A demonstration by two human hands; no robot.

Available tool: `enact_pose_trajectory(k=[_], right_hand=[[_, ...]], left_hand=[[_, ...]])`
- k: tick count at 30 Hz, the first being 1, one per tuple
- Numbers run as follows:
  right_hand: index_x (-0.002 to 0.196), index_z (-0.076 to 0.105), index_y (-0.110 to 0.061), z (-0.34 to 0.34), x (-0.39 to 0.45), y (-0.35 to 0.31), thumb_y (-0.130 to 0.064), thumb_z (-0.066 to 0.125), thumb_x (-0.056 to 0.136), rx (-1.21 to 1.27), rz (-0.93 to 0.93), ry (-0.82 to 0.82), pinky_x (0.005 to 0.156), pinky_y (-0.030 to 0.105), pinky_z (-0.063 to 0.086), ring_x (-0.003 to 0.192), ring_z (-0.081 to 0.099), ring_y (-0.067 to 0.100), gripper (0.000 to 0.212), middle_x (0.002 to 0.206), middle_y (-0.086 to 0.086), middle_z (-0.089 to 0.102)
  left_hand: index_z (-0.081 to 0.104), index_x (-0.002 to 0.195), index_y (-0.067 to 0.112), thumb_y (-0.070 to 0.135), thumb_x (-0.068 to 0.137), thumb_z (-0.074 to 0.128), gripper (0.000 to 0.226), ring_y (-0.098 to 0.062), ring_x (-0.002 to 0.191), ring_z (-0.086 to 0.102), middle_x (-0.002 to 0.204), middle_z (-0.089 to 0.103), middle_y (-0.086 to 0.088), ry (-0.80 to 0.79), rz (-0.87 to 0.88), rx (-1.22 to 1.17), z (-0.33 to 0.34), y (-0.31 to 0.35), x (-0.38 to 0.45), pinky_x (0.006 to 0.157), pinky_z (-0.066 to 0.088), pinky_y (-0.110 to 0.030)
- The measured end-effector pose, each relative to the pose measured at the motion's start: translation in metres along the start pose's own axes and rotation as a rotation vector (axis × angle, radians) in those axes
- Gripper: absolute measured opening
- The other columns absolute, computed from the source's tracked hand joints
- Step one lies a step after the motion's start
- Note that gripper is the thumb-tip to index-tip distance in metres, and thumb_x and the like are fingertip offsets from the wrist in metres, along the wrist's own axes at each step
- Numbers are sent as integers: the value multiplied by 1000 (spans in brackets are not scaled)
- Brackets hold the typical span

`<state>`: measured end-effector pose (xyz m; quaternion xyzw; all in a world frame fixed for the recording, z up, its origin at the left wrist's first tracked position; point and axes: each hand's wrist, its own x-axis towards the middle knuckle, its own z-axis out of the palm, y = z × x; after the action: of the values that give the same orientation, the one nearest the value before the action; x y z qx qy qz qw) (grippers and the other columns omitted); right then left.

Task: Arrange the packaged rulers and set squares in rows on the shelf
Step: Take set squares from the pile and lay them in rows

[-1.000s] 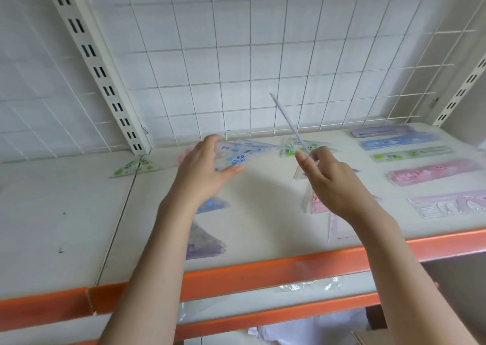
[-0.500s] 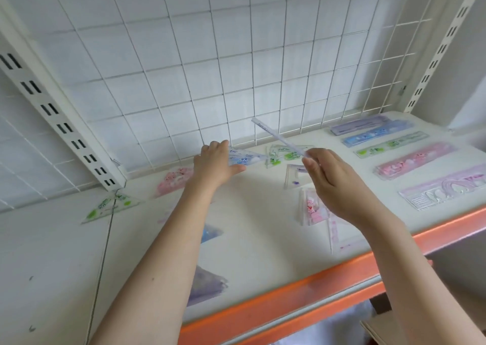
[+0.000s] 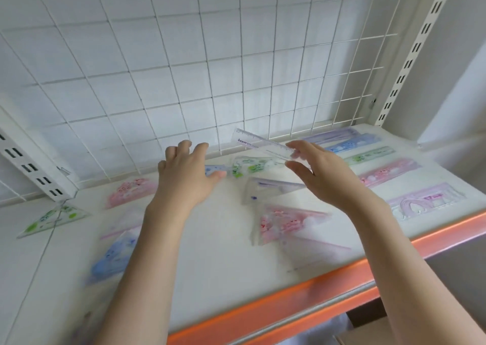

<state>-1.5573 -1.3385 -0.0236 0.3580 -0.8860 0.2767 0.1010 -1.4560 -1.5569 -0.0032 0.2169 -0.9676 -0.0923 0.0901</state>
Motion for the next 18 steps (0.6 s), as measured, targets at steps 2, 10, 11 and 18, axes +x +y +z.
enact_pose_trajectory(k=[2,10,11,18], right_hand=[[130,48,-12,-10,8,22,-25,51,95,-24,-14,-15,89,34,39,112,54,26,38,121,6,60],[127,51,-9,-35,48,119,-29,54,93,-196,-40,-157,92,41,40,112,46,30,39,112,12,65],[128,50,-9,-38,54,129,-28,54,94,-214,-44,-186,92,42,40,113,45,31,40,113,12,65],[134,44,-11,-50,97,167,-23,50,96,-253,-72,-405,98,37,35,122,45,27,40,132,7,55]], left_hand=[[34,141,25,51,86,54,64,-27,132,23,147,28,-4,26,-11,-53,2,19,-10,102,27,-40],[39,139,24,46,88,55,58,-26,127,28,143,35,-2,62,-49,-111,28,75,-15,102,27,-39],[42,138,23,44,87,56,56,-27,126,31,140,39,-1,74,-48,-123,30,78,-14,101,29,-39],[58,122,17,35,87,61,40,-28,115,51,123,59,-1,169,-47,-197,43,93,-13,97,40,-40]])
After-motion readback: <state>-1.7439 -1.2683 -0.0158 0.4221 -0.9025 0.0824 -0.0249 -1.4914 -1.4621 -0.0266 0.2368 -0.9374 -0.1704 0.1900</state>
